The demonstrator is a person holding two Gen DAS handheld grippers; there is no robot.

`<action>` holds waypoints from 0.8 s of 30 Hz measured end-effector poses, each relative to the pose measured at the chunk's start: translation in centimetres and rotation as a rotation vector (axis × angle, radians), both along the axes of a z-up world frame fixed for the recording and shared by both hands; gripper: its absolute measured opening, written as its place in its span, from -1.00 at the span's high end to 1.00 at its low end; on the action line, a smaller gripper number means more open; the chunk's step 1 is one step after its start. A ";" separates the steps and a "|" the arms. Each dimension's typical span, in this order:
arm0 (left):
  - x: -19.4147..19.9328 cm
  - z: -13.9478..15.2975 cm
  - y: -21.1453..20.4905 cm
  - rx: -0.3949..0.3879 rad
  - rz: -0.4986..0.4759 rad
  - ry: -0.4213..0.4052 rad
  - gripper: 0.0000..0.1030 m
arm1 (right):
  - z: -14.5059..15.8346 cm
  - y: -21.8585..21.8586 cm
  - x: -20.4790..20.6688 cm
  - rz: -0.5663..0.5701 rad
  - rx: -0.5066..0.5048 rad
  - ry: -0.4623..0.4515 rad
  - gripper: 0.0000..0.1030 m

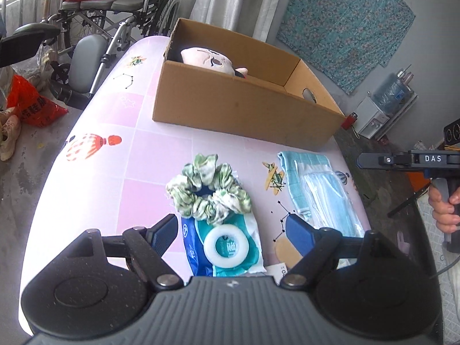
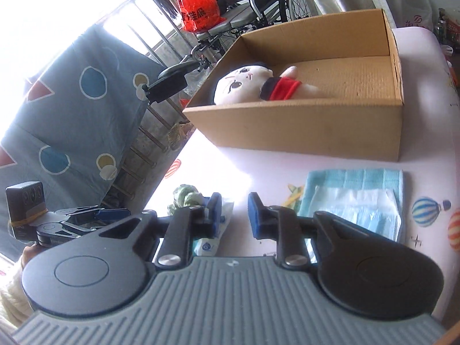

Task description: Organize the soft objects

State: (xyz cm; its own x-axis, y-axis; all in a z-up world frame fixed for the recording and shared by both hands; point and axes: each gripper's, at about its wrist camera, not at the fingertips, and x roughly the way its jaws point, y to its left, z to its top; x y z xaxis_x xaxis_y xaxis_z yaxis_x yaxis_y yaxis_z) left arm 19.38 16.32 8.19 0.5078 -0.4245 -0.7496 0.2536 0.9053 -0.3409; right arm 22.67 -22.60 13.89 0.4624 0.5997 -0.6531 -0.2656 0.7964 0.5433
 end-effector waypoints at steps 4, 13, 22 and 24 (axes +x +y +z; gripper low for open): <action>-2.3 -1.9 -0.3 -0.012 0.011 -0.009 -0.61 | -2.3 0.5 -3.7 -0.006 0.011 0.042 0.60; -5.3 -4.4 -0.9 -0.008 0.042 -0.034 -0.57 | -7.0 0.7 -8.1 -0.137 0.113 0.133 0.59; -6.3 -6.5 -1.3 -0.006 0.043 -0.021 -0.22 | -10.0 3.1 -8.4 -0.132 0.142 0.208 0.59; -6.1 -7.0 -1.4 -0.002 0.039 -0.006 0.00 | -10.5 3.8 -7.9 -0.114 0.155 0.227 0.59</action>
